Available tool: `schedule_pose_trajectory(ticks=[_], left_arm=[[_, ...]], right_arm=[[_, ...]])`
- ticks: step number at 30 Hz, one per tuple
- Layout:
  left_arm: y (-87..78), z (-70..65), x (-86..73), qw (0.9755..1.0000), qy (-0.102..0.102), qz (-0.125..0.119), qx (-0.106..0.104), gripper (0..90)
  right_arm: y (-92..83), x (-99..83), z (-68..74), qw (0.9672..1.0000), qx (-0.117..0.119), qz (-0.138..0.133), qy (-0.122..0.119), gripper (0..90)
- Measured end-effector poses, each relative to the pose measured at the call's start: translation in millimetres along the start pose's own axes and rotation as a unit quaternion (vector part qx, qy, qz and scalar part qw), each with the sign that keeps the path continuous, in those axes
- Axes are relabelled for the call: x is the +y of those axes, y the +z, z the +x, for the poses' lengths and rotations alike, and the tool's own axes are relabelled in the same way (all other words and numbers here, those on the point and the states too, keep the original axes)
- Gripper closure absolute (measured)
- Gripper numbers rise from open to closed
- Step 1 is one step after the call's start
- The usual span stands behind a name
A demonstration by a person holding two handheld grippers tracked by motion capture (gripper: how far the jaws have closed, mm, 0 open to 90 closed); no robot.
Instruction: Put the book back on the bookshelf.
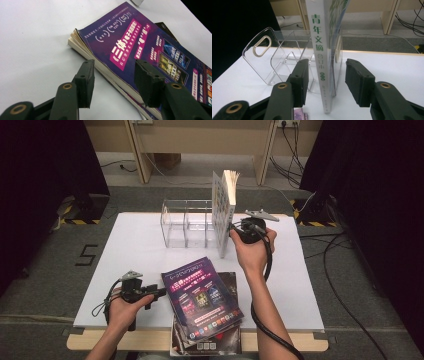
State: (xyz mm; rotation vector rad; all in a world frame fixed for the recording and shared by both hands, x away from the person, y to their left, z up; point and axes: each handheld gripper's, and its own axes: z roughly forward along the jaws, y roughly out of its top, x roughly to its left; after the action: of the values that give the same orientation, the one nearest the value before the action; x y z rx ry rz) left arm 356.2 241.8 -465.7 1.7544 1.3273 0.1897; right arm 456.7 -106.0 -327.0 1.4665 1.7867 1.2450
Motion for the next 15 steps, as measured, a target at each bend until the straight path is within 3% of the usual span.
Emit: schedule_pose_trajectory(ticks=[15], left_arm=[[0.4, -0.8, -0.9, 1.0, -0.001, 0.003, -0.003, 49.9]], right_arm=[[-5.8, -14.5, -3.7, 0.9998, 0.001, 0.016, 0.008, 55.5]])
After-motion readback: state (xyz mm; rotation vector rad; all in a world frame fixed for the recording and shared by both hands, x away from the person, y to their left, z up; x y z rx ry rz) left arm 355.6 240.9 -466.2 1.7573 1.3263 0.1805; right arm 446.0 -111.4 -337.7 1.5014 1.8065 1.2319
